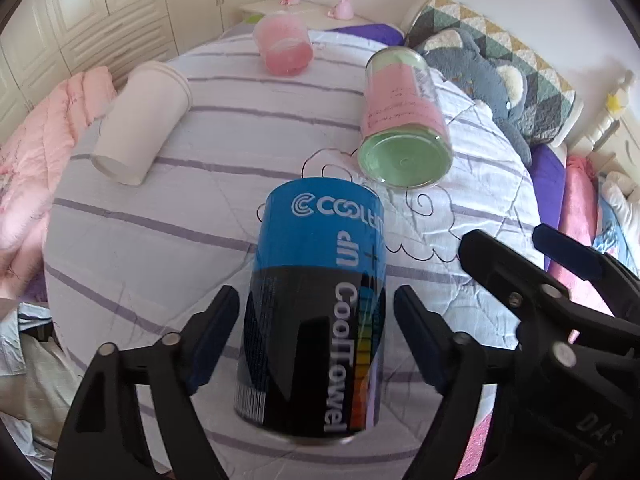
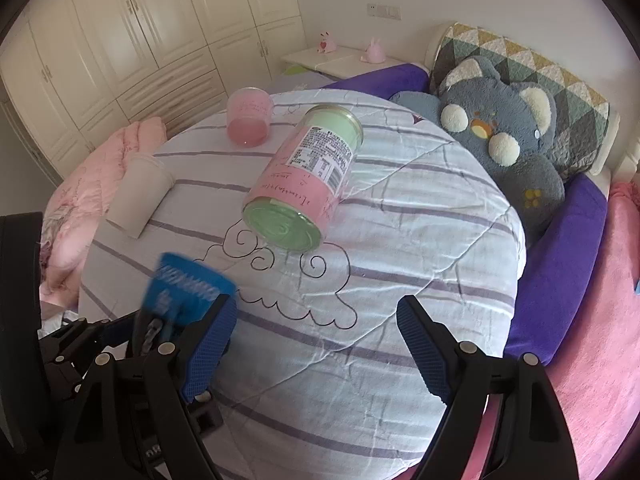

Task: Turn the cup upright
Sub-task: 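Bring the right gripper to the held can while the left gripper holds it, then rotate the can upright with the right gripper and set it on the quilt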

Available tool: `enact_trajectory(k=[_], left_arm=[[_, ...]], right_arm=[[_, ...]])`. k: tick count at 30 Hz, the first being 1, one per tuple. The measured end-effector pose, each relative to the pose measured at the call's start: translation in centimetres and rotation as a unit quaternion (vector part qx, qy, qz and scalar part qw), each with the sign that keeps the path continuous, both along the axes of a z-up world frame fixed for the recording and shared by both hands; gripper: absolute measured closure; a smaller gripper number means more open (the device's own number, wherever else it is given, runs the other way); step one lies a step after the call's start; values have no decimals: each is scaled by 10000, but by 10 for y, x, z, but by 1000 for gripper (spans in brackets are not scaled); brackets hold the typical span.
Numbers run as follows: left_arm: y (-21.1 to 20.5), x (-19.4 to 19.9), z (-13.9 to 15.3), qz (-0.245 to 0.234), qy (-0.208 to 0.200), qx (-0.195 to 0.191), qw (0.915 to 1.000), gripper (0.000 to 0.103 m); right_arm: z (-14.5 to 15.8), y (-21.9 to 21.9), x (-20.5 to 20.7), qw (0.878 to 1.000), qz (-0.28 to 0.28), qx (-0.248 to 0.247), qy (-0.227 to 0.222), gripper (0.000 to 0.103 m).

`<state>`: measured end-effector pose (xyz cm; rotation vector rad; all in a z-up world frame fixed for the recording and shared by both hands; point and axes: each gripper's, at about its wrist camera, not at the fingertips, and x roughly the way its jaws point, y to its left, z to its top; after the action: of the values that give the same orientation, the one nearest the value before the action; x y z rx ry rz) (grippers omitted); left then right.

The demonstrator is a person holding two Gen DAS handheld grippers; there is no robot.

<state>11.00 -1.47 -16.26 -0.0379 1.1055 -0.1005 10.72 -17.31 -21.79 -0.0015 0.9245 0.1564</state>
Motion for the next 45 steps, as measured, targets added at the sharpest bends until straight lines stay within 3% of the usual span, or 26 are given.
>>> enact_trajectory(k=[4, 10, 21, 24, 30, 34, 36, 41, 45], left_arm=[[2, -11, 13, -169, -253, 266, 9992, 16], [18, -18, 23, -387, -295, 410, 9980, 15], [39, -12, 17, -525, -239, 111, 9983, 11], [39, -11, 17, -695, -223, 42, 9973, 11], [45, -9, 15, -790, -224, -98, 9966, 7], [48, -9, 13, -839, -194, -174, 9961, 6], [47, -9, 13, -876, -191, -166, 9958, 5], [46, -10, 14, -941, -239, -216, 9950, 3], [43, -13, 18, -967, -415, -305, 9940, 3]], right_arm=[[0, 1, -2, 9992, 60, 354, 160, 19], [-11, 12, 3, 9916, 210, 1088, 671, 20], [-43, 23, 31, 9634, -126, 2148, 1602, 20], [-44, 31, 37, 9586, -81, 2278, 1705, 20], [-62, 52, 51, 9382, 80, 2747, 2106, 20], [-68, 56, 54, 9385, 146, 2760, 2070, 21], [-65, 55, 52, 9403, 240, 2800, 1919, 35], [-57, 58, 48, 9472, 482, 2662, 1722, 35], [-37, 59, 37, 9650, 689, 2248, 1157, 35]])
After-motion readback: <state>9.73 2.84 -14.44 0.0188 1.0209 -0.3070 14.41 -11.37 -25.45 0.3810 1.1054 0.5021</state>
